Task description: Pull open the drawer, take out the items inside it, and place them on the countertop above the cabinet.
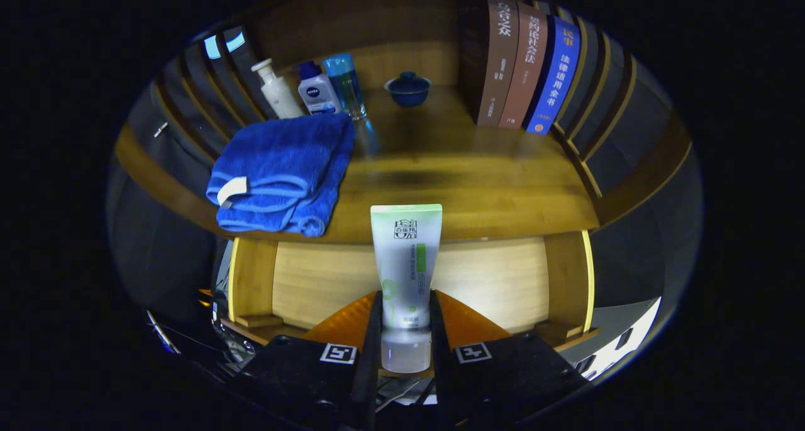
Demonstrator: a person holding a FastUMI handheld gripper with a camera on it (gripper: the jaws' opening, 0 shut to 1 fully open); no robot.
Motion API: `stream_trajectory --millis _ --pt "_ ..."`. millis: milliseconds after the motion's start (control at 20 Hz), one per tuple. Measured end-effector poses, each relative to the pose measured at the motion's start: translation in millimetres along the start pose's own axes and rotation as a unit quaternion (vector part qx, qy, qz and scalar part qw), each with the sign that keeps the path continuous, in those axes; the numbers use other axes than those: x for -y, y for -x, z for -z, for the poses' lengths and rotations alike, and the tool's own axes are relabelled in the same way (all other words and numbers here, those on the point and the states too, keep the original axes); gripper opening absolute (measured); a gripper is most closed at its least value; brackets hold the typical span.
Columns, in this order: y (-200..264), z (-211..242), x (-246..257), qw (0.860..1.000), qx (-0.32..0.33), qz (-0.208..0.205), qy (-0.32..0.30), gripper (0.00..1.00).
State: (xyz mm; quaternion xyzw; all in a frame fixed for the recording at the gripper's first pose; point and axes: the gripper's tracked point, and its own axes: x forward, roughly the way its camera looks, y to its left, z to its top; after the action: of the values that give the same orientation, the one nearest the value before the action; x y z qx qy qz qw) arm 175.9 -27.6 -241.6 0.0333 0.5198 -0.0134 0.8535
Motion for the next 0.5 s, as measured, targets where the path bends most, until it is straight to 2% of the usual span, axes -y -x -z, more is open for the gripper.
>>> stream_trajectory --millis 250,500 --pt "-27.9 -45.8 0.5 1.0 0.015 0.008 0.018 0.42" --pt "-62.6 -79.6 -5.1 1.0 0.014 -0.006 0.011 0.42"
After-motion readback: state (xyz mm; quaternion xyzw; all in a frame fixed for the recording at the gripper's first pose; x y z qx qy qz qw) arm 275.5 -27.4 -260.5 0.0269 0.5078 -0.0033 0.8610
